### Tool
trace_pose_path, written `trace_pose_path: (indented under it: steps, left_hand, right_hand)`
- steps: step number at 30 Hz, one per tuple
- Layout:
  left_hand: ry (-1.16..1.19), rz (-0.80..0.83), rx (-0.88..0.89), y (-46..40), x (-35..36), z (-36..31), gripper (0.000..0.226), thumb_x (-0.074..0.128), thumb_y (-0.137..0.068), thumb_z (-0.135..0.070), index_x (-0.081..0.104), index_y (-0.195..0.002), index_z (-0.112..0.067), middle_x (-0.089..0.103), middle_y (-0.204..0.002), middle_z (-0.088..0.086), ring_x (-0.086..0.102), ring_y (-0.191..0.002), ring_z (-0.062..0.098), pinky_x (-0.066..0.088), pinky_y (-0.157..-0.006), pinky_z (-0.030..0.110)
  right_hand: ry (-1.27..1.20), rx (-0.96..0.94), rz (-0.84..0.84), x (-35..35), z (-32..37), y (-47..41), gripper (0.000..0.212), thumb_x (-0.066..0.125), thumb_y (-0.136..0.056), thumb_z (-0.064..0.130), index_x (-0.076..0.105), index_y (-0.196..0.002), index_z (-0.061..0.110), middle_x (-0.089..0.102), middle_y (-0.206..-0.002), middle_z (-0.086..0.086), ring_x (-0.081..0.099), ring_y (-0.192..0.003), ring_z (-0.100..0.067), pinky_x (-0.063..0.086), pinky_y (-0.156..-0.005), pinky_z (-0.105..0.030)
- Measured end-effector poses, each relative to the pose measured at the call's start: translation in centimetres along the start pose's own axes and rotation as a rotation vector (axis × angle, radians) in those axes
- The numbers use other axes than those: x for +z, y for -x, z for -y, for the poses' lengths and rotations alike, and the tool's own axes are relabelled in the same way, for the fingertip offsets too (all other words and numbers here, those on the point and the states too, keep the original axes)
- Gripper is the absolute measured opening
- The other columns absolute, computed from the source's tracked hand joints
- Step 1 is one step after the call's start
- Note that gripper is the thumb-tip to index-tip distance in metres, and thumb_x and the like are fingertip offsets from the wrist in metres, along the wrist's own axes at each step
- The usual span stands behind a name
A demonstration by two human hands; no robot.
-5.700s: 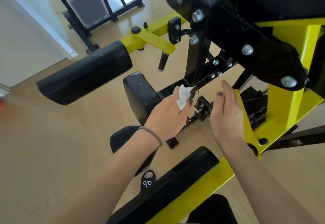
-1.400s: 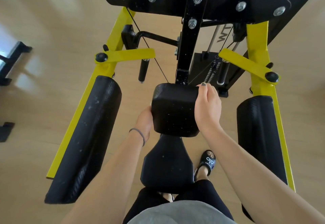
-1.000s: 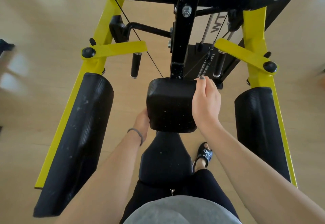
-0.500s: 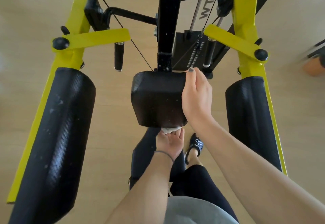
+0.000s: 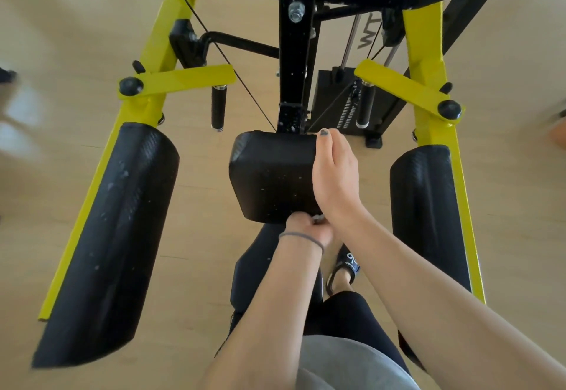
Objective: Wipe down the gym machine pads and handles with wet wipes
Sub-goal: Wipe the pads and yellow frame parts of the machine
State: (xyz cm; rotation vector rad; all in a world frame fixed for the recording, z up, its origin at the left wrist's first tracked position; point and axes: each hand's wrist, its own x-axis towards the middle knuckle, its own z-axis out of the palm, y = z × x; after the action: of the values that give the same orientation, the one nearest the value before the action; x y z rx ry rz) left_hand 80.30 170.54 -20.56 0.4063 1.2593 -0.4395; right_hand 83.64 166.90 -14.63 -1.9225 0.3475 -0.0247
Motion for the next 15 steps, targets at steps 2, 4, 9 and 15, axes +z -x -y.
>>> trace_pose_path:
  steps: [2, 4, 9, 15]
  left_hand:
    - [0.166, 0.082, -0.071, 1.9, 0.1, -0.9, 0.032, 0.031, -0.105, -0.004, 0.052, -0.08, -0.005, 0.056, -0.086, 0.015, 0.057, -0.088, 0.025, 0.045, -0.096, 0.035]
    - [-0.018, 0.101, 0.005, 4.0, 0.2, -1.6, 0.031, 0.033, -0.102, 0.005, 0.054, -0.081, -0.001, 0.059, -0.09, 0.017, 0.06, -0.109, 0.027, 0.042, -0.106, 0.036]
    - [-0.152, 0.025, 0.229, 5.6, -1.7, -4.5, 0.04, 0.043, -0.104, -0.004, 0.042, -0.143, 0.004, 0.045, -0.151, 0.018, 0.046, -0.139, 0.029, 0.046, -0.109, 0.036]
    - [-0.438, -0.101, 0.358, 4.6, -3.3, -4.7, 0.044, 0.048, -0.102, -0.027, 0.048, -0.143, -0.01, 0.049, -0.148, 0.014, 0.045, -0.139, 0.032, 0.039, -0.111, 0.041]
  right_hand:
    - [-0.001, 0.0, 0.005, -0.1, -0.1, 0.0, 0.034, 0.035, -0.108, 0.03, 0.044, -0.077, 0.022, 0.05, -0.078, 0.003, 0.045, -0.072, -0.008, 0.039, -0.069, -0.03]
    - [-0.013, -0.004, 0.011, -0.2, -0.1, 0.0, 0.034, 0.035, -0.108, 0.03, 0.044, -0.077, 0.021, 0.05, -0.078, 0.003, 0.045, -0.072, -0.009, 0.039, -0.069, -0.031]
    - [-0.014, 0.006, -0.008, 0.1, 0.0, 0.0, 0.035, 0.033, -0.108, 0.03, 0.041, -0.074, 0.024, 0.048, -0.079, 0.004, 0.044, -0.073, -0.011, 0.038, -0.07, -0.032]
    - [0.006, -0.008, -0.026, 0.3, -0.2, -0.1, 0.034, 0.033, -0.108, 0.029, 0.043, -0.075, 0.025, 0.05, -0.08, 0.004, 0.046, -0.073, -0.009, 0.04, -0.07, -0.029]
